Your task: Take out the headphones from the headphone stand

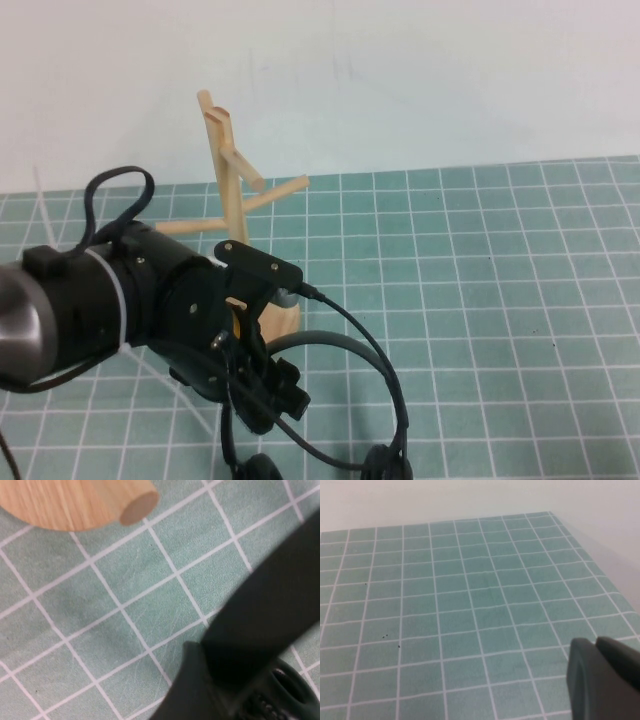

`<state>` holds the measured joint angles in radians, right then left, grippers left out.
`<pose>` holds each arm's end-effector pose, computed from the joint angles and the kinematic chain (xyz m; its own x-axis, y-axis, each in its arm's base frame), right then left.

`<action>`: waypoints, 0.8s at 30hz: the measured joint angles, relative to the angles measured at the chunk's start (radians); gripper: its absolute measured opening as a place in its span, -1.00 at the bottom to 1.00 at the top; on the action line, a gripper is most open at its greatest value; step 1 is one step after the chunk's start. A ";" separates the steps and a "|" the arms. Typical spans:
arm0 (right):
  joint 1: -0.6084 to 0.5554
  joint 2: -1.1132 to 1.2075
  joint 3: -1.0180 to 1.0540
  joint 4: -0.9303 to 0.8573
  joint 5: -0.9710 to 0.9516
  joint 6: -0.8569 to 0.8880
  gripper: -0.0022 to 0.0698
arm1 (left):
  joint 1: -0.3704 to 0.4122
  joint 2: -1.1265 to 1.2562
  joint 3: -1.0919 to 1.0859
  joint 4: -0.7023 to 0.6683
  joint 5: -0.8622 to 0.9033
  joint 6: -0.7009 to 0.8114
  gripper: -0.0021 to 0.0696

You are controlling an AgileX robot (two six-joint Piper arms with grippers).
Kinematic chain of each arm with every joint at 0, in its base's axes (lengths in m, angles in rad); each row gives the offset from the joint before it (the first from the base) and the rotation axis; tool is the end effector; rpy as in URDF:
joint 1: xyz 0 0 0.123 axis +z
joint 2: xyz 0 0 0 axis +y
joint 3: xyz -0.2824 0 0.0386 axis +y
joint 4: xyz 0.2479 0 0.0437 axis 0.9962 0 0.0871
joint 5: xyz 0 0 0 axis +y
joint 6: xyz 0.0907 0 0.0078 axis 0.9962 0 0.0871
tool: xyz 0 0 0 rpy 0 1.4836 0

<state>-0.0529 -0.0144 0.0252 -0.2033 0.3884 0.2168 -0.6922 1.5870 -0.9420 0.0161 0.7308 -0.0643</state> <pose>0.0515 -0.0097 0.1712 -0.2960 0.0439 -0.9542 0.1340 0.9910 0.0040 0.2260 -0.1861 0.2032 -0.7716 0.5718 -0.2787 0.5964 0.8027 -0.0043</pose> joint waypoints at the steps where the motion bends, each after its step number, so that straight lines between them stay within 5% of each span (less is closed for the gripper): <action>1: 0.000 0.000 0.000 0.000 0.000 0.000 -0.96 | 0.000 -0.004 0.000 0.000 0.000 0.000 0.38; 16: 0.000 0.000 0.000 0.000 0.000 0.000 -0.96 | -0.085 -0.103 0.000 0.124 0.017 -0.002 0.45; 19: 0.000 0.000 0.000 0.000 0.000 0.000 -0.96 | -0.141 -0.163 0.018 0.124 0.010 -0.002 0.14; 22: 0.000 0.000 0.000 0.000 0.000 0.000 -0.96 | -0.196 -0.262 0.057 0.122 -0.004 -0.012 -0.52; 24: 0.000 0.000 0.000 0.000 0.000 0.000 -0.96 | -0.221 -0.334 0.096 0.120 -0.017 -0.037 -0.76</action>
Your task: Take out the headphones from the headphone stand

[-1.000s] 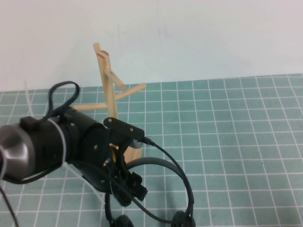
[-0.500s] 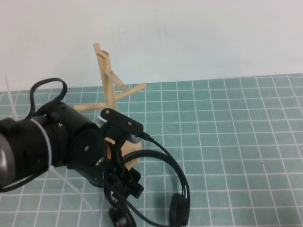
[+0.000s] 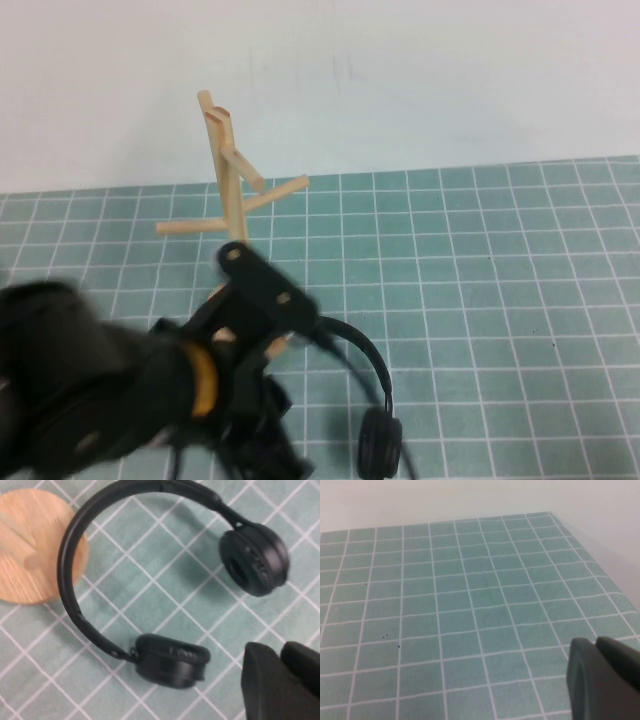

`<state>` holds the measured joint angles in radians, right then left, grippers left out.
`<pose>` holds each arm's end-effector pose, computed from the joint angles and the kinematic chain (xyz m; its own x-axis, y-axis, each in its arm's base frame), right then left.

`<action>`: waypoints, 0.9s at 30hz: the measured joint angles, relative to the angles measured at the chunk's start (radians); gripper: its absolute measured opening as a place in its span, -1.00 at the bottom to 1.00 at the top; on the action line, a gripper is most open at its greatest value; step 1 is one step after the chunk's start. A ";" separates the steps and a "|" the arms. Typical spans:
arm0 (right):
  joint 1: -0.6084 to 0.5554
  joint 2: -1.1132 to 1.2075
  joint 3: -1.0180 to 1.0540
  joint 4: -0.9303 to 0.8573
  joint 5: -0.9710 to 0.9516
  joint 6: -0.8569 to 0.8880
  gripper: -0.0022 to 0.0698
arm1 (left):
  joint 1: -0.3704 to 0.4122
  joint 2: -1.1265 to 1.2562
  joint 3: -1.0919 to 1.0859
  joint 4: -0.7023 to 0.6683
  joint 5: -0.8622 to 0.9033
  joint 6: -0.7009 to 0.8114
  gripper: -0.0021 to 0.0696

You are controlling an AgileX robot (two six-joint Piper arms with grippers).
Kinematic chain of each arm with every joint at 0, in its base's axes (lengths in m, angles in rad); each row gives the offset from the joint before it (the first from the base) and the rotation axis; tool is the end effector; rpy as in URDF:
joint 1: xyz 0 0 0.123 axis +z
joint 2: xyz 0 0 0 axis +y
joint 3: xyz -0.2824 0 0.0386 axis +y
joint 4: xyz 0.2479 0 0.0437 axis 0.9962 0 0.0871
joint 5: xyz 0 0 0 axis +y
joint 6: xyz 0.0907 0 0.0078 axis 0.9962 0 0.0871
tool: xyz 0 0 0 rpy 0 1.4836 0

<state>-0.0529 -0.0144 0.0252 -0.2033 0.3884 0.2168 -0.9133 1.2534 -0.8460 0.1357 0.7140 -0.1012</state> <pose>0.0515 -0.0097 0.1712 -0.2960 0.0439 -0.9542 0.1340 0.9910 0.0040 0.1531 -0.1851 0.2675 -0.5226 0.6795 -0.5150 0.7614 0.6438 0.0768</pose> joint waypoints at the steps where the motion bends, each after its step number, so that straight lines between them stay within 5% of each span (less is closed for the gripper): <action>1: 0.000 0.000 0.000 0.000 0.000 0.000 -0.96 | -0.007 -0.028 0.018 0.000 -0.005 -0.011 -0.81; 15: 0.000 0.000 0.000 0.000 0.000 0.000 -0.96 | -0.017 -0.525 0.208 0.048 -0.056 -0.145 -0.94; 27: 0.000 0.000 0.000 0.000 0.000 0.000 -0.96 | -0.017 -0.580 0.234 0.074 -0.065 -0.147 -0.94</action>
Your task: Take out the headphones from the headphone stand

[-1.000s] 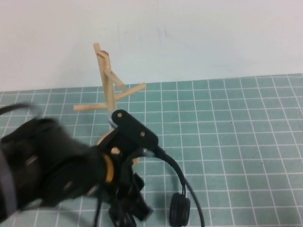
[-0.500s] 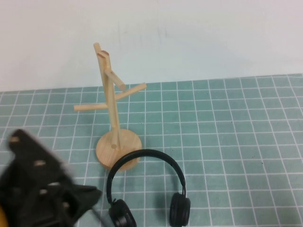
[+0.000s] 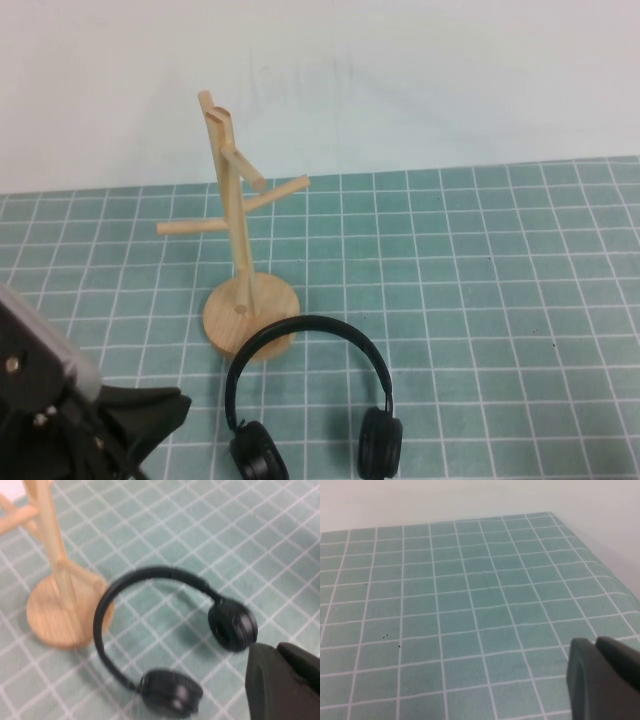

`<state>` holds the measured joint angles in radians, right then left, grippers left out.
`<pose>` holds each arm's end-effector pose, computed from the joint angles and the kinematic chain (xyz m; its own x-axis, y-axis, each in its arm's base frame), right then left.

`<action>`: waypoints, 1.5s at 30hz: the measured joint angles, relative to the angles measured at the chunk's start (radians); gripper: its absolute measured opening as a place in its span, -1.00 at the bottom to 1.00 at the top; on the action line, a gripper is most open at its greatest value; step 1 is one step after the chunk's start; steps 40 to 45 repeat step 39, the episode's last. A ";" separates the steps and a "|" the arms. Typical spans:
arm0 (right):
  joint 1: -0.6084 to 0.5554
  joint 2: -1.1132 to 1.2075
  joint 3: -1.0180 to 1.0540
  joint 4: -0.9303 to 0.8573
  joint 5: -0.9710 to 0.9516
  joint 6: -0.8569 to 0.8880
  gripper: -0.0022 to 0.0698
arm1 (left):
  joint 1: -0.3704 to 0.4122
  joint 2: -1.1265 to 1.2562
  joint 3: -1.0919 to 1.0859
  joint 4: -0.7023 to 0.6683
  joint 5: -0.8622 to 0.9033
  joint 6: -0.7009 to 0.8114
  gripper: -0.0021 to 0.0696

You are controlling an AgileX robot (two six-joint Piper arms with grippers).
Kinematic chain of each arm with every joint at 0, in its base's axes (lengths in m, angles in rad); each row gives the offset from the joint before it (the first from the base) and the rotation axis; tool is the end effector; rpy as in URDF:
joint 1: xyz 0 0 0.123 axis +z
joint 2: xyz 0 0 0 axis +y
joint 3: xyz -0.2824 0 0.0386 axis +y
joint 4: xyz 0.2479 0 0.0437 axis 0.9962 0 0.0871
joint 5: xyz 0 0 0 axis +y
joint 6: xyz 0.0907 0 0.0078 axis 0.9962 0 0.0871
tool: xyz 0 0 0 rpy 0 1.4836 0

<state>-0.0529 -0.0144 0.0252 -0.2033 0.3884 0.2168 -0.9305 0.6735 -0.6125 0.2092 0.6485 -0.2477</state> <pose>0.0515 -0.0097 0.1712 -0.2960 0.0439 -0.9542 0.1340 0.9910 0.0040 0.0852 -0.0953 0.3058 -0.4007 0.4050 -0.8218 0.7044 0.7097 0.0063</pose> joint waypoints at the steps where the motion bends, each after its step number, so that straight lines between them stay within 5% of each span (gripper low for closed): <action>1: 0.000 0.000 0.000 0.000 0.000 0.000 -0.96 | 0.003 -0.012 0.018 0.005 -0.028 0.000 -0.94; 7: 0.000 0.000 0.000 0.000 0.000 0.000 -0.96 | 0.153 -0.181 0.252 -0.054 -0.353 0.109 -0.94; 15: 0.000 0.000 0.000 0.000 0.000 0.000 -0.96 | 0.608 -0.493 0.518 -0.269 -0.640 0.308 -0.95; 21: 0.000 0.000 0.000 0.000 0.000 0.000 -0.96 | 0.797 -0.641 0.635 -0.298 -0.710 0.318 -0.95; 32: 0.000 0.000 0.000 0.000 0.000 0.000 -0.96 | 0.840 -0.685 0.637 -0.320 -0.318 0.332 -0.95; 45: 0.000 0.000 0.000 0.000 0.000 0.000 -0.96 | 0.840 -0.685 0.637 -0.323 -0.305 0.348 -0.95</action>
